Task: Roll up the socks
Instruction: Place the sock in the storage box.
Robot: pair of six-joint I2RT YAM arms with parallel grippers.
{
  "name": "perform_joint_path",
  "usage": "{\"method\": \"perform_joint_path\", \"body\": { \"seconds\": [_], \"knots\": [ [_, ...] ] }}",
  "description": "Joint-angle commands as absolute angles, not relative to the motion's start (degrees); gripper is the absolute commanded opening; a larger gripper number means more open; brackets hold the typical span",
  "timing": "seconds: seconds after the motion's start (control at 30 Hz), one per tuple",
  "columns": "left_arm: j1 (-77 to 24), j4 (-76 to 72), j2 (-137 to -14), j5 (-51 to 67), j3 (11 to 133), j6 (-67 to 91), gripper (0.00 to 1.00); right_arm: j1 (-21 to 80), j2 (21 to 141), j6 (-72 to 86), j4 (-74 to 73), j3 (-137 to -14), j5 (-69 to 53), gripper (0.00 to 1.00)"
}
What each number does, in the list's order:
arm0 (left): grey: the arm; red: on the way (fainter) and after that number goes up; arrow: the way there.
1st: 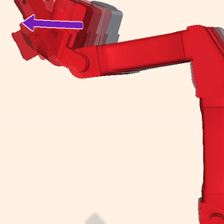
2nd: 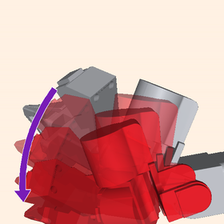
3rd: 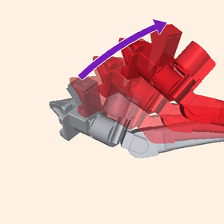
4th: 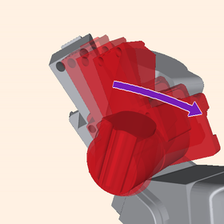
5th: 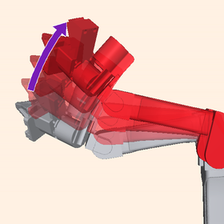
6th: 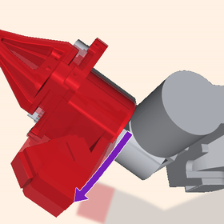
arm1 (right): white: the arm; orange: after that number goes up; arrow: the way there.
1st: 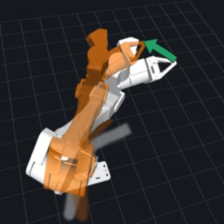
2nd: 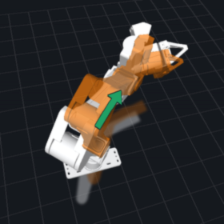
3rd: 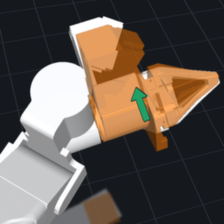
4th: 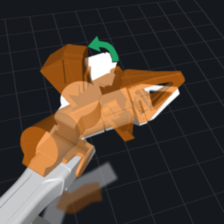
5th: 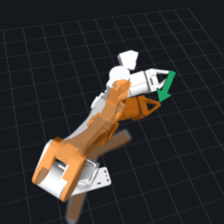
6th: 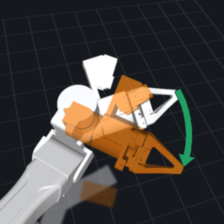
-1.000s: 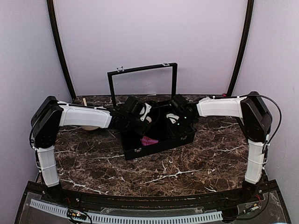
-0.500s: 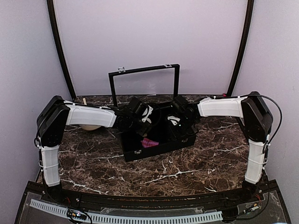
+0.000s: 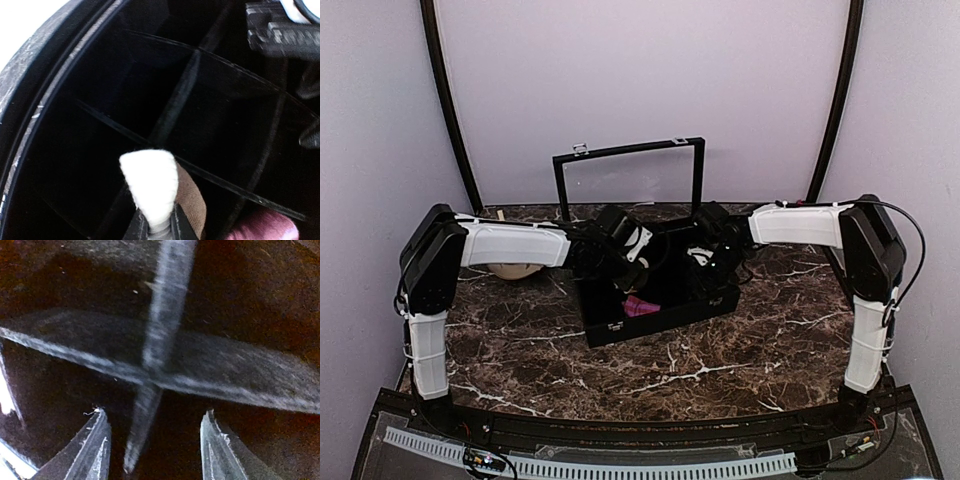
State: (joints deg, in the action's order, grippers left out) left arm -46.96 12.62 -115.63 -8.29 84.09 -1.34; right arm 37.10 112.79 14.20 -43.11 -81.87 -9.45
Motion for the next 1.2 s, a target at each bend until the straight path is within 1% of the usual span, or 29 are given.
{"method": "perform_joint_path", "body": {
  "seconds": [0.0,0.5,0.77,1.17],
  "knots": [
    [-47.5,17.9,-115.3,-4.5,86.2,-2.0,0.00,35.9,111.1,12.8,-50.0,-83.9,-9.0,0.57],
    [-47.9,20.7,-116.8,-4.6,84.8,-1.7,0.00,35.2,108.5,13.3,-51.4,-91.0,-6.1,0.60],
    [-47.8,23.9,-120.1,-2.8,89.0,0.0,0.00,34.8,106.8,13.4,-52.4,-93.4,-4.3,0.62],
    [-46.7,30.8,-126.3,1.1,97.6,2.8,0.00,33.5,104.2,13.1,-52.0,-91.8,-3.2,0.63]
  ]
}}
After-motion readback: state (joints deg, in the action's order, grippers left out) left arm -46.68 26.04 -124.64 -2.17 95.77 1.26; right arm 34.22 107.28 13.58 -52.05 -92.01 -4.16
